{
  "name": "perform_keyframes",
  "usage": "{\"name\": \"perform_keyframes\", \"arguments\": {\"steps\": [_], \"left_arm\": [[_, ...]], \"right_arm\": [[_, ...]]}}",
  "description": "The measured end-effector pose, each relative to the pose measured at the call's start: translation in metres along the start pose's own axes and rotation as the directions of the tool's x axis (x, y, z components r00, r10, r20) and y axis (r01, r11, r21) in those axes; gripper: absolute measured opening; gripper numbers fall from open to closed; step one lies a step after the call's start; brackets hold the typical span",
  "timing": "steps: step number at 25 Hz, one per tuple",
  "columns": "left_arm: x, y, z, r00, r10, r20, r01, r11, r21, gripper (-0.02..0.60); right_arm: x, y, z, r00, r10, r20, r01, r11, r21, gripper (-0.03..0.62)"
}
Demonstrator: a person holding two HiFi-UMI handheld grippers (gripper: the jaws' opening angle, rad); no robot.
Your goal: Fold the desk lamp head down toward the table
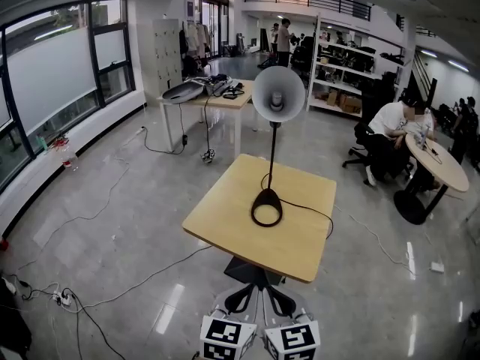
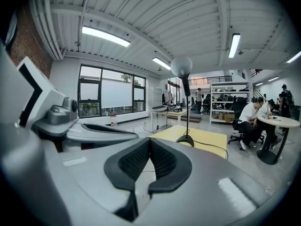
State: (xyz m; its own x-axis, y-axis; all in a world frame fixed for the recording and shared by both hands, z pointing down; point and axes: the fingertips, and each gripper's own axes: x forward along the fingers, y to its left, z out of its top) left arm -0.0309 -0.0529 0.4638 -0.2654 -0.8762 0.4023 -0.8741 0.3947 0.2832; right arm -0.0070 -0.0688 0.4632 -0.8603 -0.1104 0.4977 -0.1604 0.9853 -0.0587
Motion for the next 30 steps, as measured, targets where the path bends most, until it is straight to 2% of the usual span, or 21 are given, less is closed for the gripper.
{"name": "perform_keyframes", "arguments": {"steps": [10, 15, 24, 30], "left_arm": [[0.012, 0.009, 0.014, 1.000, -0.005, 0.029, 0.004, 0.999, 0.047, 0.014], [0.014, 0.019, 0.023, 0.999, 0.018, 0.051, -0.021, 0.998, 0.060, 0.014], [0.031, 0.016, 0.030, 0.998, -0.026, 0.062, 0.020, 0.995, 0.100, 0.014], [0.036, 0.023, 0.031, 0.998, -0.021, 0.066, 0.013, 0.994, 0.111, 0.014]], "right_arm": [[0.013, -0.006, 0.014, 0.999, -0.016, 0.044, 0.016, 1.000, -0.009, 0.006], [0.022, -0.004, 0.024, 0.998, 0.007, 0.069, -0.005, 1.000, -0.027, 0.006], [0.029, -0.016, 0.031, 0.995, -0.024, 0.095, 0.027, 0.999, -0.029, 0.006], [0.039, -0.017, 0.036, 0.993, -0.017, 0.116, 0.022, 0.999, -0.040, 0.006]]}}
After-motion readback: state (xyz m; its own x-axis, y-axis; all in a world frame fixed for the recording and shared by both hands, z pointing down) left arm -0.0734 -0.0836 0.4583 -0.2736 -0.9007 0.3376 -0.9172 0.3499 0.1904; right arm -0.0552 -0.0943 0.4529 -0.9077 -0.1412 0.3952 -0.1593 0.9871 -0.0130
